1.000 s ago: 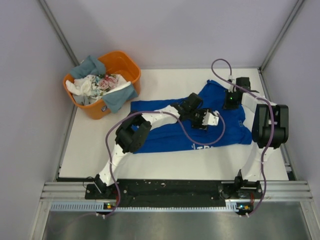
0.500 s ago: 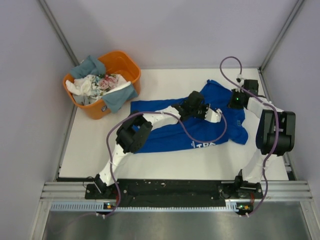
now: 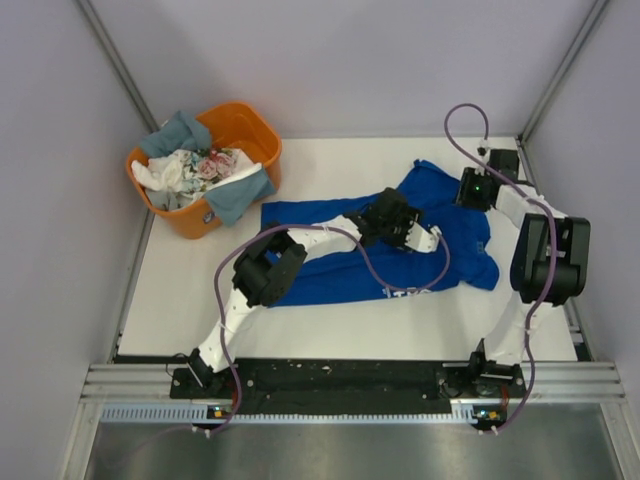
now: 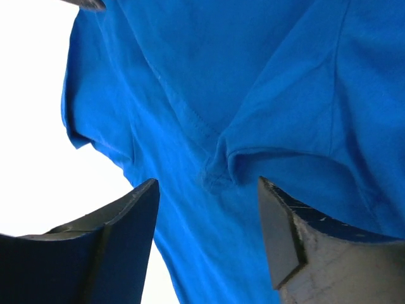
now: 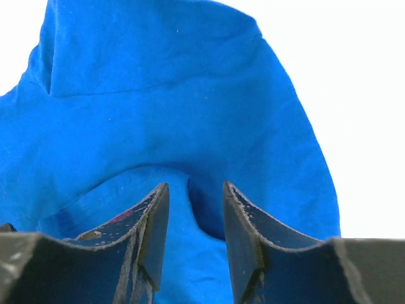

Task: Fold and stack the t-shirts

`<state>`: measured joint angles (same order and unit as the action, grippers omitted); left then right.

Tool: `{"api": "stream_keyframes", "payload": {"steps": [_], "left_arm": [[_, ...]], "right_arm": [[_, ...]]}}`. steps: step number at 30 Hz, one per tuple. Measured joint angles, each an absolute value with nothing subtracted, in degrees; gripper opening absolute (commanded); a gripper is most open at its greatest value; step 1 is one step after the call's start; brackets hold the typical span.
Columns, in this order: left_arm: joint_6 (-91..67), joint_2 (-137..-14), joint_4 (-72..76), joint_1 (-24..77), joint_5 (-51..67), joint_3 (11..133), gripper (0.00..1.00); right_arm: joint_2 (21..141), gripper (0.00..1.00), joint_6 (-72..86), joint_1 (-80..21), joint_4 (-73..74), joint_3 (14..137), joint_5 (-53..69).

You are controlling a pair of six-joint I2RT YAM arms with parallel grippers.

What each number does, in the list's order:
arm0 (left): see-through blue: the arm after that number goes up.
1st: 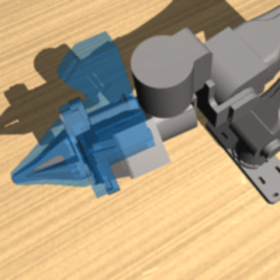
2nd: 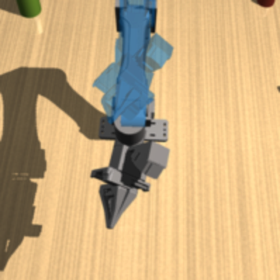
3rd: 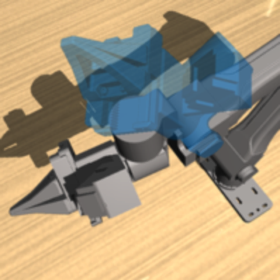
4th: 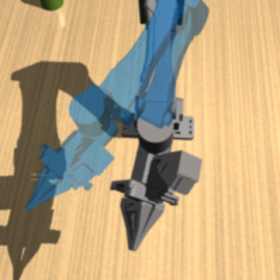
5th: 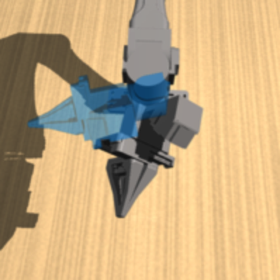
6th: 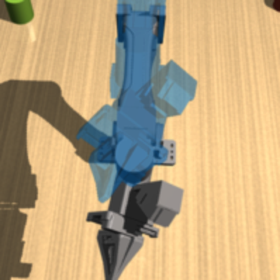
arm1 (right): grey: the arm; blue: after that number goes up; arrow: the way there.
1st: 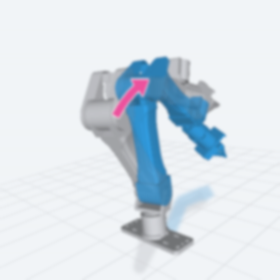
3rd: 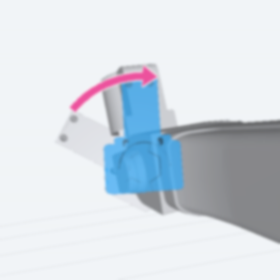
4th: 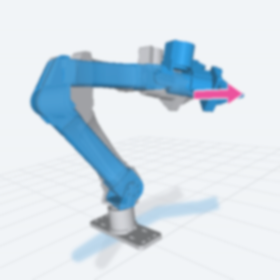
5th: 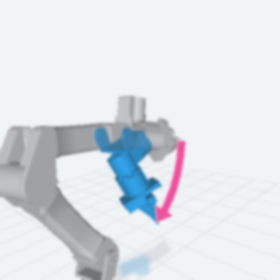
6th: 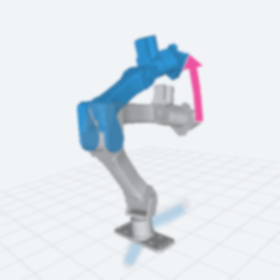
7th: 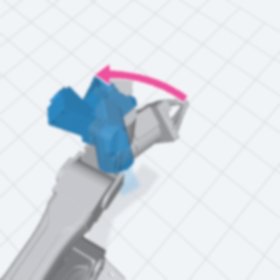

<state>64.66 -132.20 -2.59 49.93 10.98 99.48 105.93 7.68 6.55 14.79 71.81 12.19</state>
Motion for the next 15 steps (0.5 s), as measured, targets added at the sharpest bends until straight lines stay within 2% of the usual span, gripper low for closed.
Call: {"api": "stream_keyframes", "payload": {"steps": [7, 10, 15], "left_arm": [[61.9, -131.8, -7.5, 48.4, 5.3, 102.1, 0.75], [60.6, -129.6, -11.3, 47.1, 3.3, 102.2, 0.75], [58.4, -122.1, -21.8, 45.4, 2.7, 101.7, 0.75]], "right_arm": [[99.8, 0.57, 10.3, 6.5, 21.5, 72.9, 5.3], [93.6, 0.68, 11.6, 6.6, 25.7, 72.9, -0.5], [81.6, 0.67, 18.1, 10.9, 31.3, 69.4, -5.0]]}}
